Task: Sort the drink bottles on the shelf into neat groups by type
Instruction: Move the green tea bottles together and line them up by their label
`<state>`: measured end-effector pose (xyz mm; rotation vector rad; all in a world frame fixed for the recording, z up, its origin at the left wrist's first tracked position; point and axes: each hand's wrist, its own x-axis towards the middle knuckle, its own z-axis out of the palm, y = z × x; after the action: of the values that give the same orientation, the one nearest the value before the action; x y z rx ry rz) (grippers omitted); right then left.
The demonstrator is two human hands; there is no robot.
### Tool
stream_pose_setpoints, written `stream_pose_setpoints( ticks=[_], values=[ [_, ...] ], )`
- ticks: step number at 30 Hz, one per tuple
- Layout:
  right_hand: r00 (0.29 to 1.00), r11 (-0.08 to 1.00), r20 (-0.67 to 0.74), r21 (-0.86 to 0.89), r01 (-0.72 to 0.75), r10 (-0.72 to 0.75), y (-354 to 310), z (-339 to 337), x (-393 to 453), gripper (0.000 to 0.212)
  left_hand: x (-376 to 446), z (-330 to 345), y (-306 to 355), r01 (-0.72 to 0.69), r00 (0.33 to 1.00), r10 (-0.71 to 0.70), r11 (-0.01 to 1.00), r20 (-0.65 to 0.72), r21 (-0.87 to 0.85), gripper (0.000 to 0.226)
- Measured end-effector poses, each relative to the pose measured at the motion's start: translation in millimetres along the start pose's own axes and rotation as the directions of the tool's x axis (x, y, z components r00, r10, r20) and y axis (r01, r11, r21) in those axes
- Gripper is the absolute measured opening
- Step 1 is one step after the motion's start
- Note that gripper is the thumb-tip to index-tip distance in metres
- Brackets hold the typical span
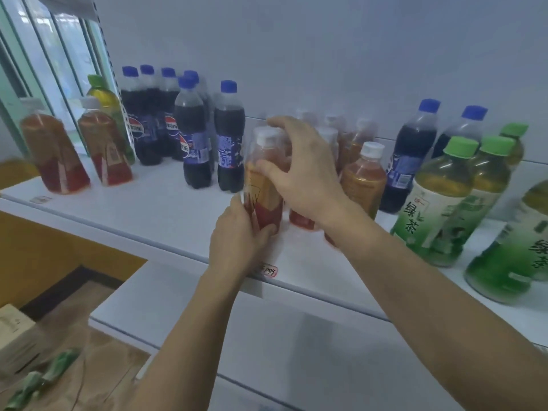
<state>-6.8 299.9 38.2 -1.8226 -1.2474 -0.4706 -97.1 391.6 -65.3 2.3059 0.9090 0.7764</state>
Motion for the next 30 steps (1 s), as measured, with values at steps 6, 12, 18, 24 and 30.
stream_pose_setpoints(
  ticks=[6,12,18,24,30],
  values=[
    [0.953,0.991,-0.302,0.113,0.072,-0.035,16,-63,-68,0.031,-41,-8,55,-0.441,0.872,0.352,0.867,-0.339,-0.234,0.018],
    [0.911,0.993,-0.4,0.101,-0.067,0.102,51,-154,-113,0.026,-71,44,146,-0.638,0.707,0.704,0.599,-0.061,-0.483,0.012],
    [0.911,0.996,-0.411,-0.061,-0.059,0.028,85,-253,-113,0.018,-89,93,200,-0.684,0.593,0.805,0.515,0.017,-0.517,0.011],
    [0.967,0.988,-0.254,-0.137,-0.064,0.027,130,-312,-88,0.015,-107,127,236,-0.559,0.772,0.634,0.71,0.044,-0.429,0.046],
    [0.994,0.991,0.105,-0.135,-0.02,0.034,164,-334,-71,0.008,-124,160,256,-0.432,0.886,0.439,0.899,0.151,-0.073,0.086]
  ],
)
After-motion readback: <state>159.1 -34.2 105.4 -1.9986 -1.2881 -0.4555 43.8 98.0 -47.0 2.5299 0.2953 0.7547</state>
